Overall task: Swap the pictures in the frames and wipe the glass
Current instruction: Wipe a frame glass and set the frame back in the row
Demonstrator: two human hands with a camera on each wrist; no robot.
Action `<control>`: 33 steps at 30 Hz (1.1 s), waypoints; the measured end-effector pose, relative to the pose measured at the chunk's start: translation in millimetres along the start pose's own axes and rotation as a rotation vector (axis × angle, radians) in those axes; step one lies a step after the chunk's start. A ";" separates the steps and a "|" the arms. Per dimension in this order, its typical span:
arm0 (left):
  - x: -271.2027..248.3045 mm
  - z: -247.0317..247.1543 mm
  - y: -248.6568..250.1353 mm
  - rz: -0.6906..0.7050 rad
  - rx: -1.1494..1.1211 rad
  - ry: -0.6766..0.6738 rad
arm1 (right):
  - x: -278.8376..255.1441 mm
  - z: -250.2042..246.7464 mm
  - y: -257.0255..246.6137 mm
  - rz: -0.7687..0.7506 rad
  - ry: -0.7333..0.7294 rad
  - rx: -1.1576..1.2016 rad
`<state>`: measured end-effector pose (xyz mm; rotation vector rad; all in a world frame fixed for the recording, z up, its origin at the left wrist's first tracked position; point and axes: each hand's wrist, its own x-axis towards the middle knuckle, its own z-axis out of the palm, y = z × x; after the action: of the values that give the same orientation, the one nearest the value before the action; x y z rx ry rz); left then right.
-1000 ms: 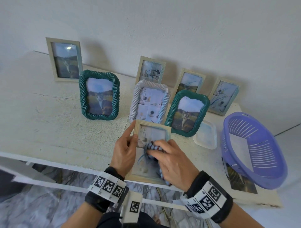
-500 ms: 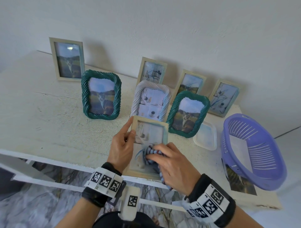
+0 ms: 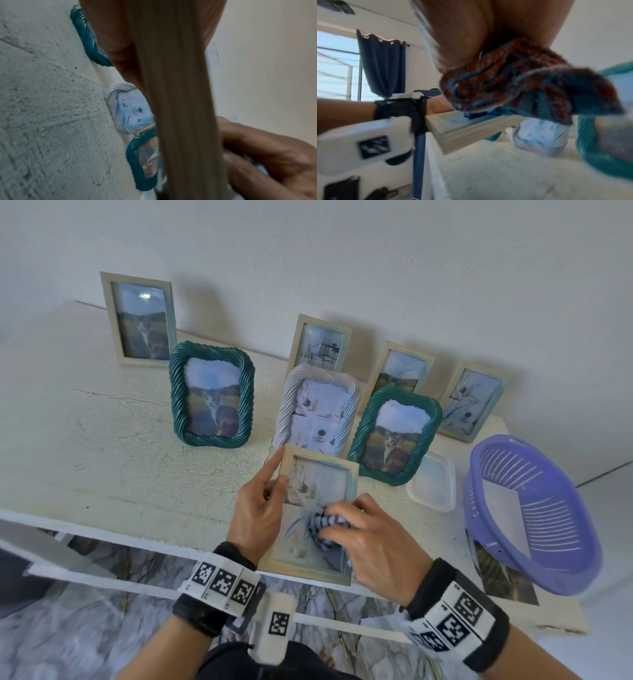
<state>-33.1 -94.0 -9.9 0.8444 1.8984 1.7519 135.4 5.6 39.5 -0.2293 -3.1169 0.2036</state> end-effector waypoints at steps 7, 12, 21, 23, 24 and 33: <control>-0.4 8.9 6.5 0.024 -0.017 -0.031 | 20.6 -14.5 25.6 0.138 0.151 -0.100; 1.4 4.8 5.6 0.003 -0.029 -0.019 | -1.4 -3.2 4.1 0.029 0.063 -0.007; 2.5 11.9 4.6 0.002 -0.034 -0.021 | 17.4 -6.0 22.3 0.166 0.093 -0.065; 1.9 10.5 2.7 -0.003 -0.031 -0.023 | 13.6 -0.7 13.5 0.172 0.094 -0.002; 1.7 9.5 1.3 -0.007 -0.024 -0.020 | 9.7 1.7 7.4 0.158 0.104 0.050; 6.0 7.1 0.7 0.010 -0.004 0.014 | 15.1 -4.8 3.8 0.171 0.152 0.103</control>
<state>-32.6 -84.7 -9.5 0.8431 1.9021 1.7714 121.1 12.2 43.8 -0.4856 -2.9258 0.3304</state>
